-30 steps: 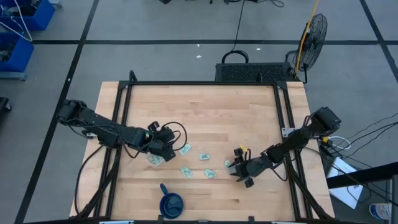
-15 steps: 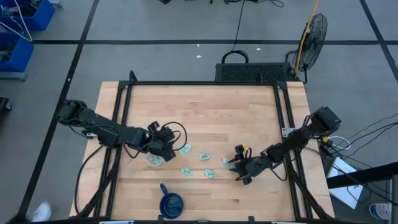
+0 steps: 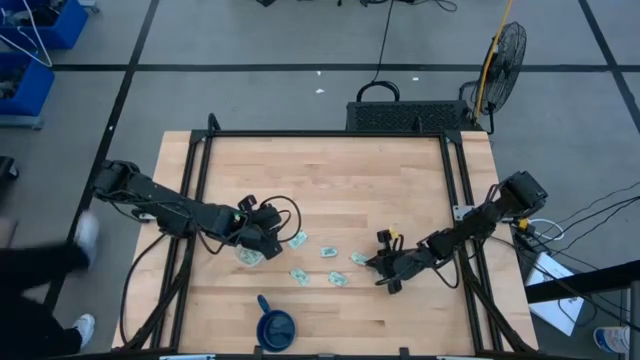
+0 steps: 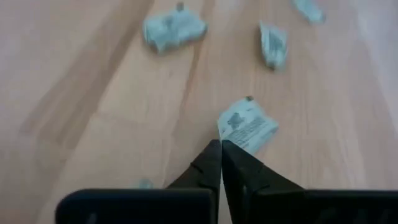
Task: Pick and place Stevia / Truvia into bins
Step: Put the stevia packet into the transparent container
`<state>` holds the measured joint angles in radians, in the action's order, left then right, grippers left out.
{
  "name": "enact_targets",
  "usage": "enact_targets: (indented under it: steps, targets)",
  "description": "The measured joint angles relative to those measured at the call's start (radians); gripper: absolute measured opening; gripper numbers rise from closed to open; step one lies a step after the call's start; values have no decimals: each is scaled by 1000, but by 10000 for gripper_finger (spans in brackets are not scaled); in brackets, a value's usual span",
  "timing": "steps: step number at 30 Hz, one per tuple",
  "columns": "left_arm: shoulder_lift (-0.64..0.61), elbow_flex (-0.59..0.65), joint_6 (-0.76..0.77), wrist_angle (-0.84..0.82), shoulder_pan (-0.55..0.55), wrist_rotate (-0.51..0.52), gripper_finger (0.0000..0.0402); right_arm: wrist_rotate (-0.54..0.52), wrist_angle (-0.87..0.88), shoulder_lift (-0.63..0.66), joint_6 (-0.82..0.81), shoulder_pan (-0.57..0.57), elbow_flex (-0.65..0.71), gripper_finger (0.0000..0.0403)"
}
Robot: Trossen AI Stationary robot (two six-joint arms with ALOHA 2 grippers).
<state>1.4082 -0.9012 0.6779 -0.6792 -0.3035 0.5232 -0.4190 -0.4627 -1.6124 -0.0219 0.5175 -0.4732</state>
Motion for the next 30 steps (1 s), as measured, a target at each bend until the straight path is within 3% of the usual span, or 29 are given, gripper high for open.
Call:
enact_targets:
  steps: [7, 14, 22, 30]
  targets:
    - [0, 1, -242, 183, 0, -40, 140, 0, -198, 0, 115, -52, 0, 2]
    - [4, 1, -464, 495, 0, -107, 140, 4, -337, 0, 45, -194, 0, 1]
    - [73, 3, -529, 606, 9, -107, 140, 231, -603, 0, 5, -294, 0, 1]
    - [206, 0, -646, 801, 30, -127, 140, 292, -620, 0, -75, -347, 0, 0]
